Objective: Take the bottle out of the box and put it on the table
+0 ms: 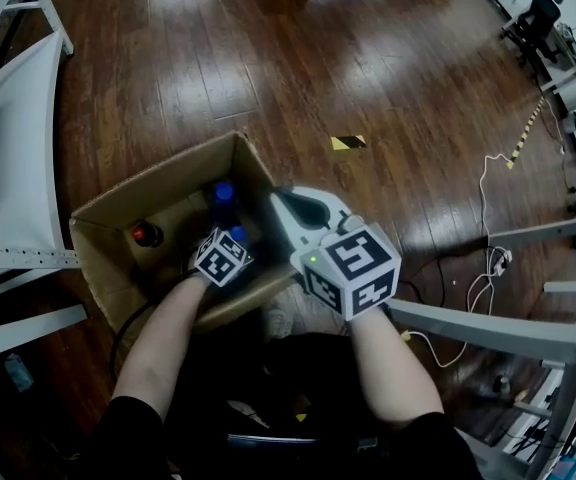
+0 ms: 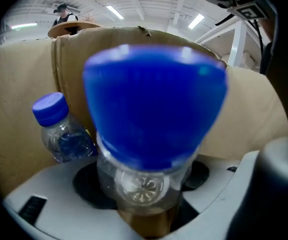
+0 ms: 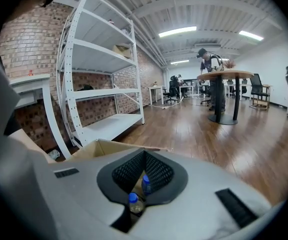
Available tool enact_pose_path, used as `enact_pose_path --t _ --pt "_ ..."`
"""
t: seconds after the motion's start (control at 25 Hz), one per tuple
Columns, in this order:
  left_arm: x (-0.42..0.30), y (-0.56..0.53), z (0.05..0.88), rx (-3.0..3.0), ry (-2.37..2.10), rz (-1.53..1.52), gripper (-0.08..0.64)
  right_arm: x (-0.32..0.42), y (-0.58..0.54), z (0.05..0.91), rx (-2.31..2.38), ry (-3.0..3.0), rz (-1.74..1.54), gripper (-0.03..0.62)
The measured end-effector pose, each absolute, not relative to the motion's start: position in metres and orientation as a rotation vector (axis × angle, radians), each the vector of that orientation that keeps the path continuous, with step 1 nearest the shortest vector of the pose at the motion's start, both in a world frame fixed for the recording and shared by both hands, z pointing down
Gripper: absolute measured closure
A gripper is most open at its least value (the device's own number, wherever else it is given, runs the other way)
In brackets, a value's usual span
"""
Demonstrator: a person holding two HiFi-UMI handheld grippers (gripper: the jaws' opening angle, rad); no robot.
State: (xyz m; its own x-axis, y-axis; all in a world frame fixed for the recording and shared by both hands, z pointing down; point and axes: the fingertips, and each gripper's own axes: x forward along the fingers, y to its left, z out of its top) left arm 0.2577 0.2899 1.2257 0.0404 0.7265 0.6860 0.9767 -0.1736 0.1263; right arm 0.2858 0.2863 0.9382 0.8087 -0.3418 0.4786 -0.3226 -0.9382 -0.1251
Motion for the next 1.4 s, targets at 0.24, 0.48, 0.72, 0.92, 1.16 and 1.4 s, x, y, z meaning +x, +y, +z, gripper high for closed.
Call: enact_pose_path --t 0.24,0.48,0.72,0.92,1.16,1.4 --pt "0.277 0.276 1.147 -2.056 -1.652 -0.875 0.251 0.305 0.308 0.943 -2.933 0.298 -0.733 0.589" --pt "0.298 0.255 1.004 -2.162 -1.576 -0.886 0.252 0.282 0.291 0.889 -2.973 0.397 -0.963 0.589" --pt "0.288 0.246 0.856 -2.177 -1.539 -0.887 0.25 0.255 0.289 0.77 -2.939 0.442 -1.012 0.589" --pt "0.268 0.234 0.717 -2.258 -1.517 -0.883 0.25 0.23 0.288 0.662 -2.943 0.464 -1.025 0.589" --pt "0.266 0.196 0.546 -2.417 -1.358 -0.852 0.25 0.223 0.257 0.537 -2.93 0.697 -1.024 0.589" --pt "0.26 0.152 0.43 -2.577 -1.169 -0.679 0.25 0.247 0.229 0.455 -2.945 0.897 -0.9 0.589"
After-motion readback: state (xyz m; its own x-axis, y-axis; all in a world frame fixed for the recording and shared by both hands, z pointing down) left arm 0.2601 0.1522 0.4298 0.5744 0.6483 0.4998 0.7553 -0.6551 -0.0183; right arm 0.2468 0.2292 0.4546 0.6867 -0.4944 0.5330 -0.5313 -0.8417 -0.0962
